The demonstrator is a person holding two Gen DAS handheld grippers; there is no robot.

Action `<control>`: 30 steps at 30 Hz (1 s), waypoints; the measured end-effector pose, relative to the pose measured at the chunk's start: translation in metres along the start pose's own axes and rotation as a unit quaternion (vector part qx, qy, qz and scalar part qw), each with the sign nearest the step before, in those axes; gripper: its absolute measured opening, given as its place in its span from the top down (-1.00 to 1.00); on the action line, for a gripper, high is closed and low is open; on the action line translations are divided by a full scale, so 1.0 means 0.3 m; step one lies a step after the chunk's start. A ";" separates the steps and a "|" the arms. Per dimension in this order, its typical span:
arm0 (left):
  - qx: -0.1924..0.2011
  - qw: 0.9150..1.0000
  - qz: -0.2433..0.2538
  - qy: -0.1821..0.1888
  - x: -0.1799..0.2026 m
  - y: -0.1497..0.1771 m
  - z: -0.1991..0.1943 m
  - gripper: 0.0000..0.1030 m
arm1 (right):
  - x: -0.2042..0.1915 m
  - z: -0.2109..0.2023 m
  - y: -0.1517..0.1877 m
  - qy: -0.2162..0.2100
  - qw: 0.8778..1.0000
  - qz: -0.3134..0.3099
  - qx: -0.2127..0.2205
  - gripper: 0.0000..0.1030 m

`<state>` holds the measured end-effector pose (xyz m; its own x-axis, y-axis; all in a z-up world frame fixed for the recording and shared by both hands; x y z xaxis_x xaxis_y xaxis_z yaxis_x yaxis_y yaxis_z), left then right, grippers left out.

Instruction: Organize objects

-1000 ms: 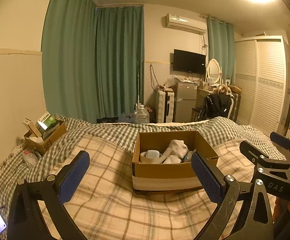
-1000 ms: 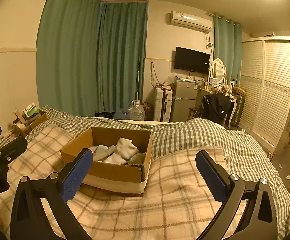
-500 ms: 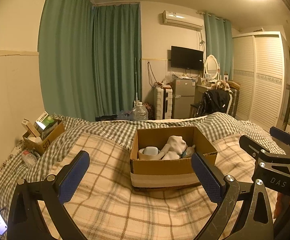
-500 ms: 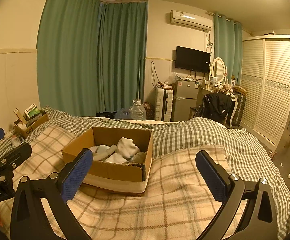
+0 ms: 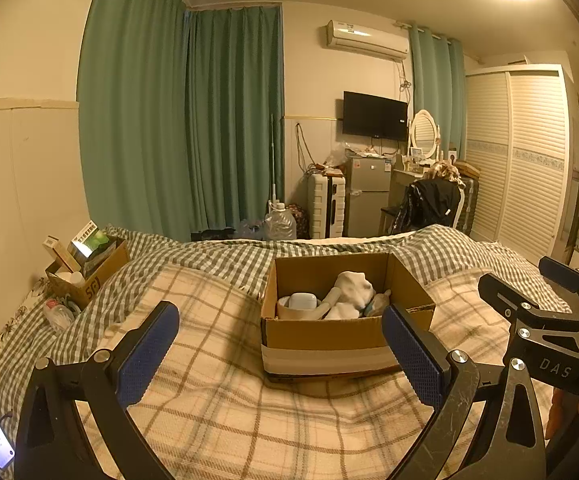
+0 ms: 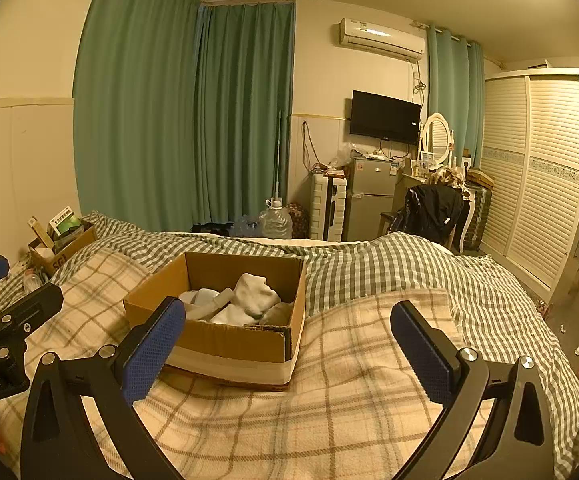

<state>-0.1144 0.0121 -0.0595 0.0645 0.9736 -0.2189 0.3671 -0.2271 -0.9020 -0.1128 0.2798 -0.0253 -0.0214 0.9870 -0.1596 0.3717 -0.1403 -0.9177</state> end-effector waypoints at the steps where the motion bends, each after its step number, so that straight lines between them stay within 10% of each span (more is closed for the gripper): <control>1: 0.000 1.000 0.000 0.000 -0.001 0.001 0.000 -1.00 | -0.001 0.001 0.002 0.000 1.000 0.000 -0.001 -0.99; 30: -0.008 1.000 0.000 -0.005 0.008 0.002 0.003 -1.00 | -0.009 0.014 0.017 0.000 1.000 -0.002 -0.011 -0.99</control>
<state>-0.1148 0.0141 -0.0609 0.0552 0.9735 -0.2218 0.3815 -0.2258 -0.8963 -0.1149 0.2763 -0.0311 -0.0229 0.9875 -0.1559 0.3914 -0.1346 -0.9103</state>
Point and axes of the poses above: each gripper's, at about its wrist camera, not at the fingertips, and z roughly the way its jaws point, x to its right, y to its underside, the point moved 4 cm from there along z, roughly the way its jaws point, and after that the axes turned 13 degrees about z, right-handed, at the moved point
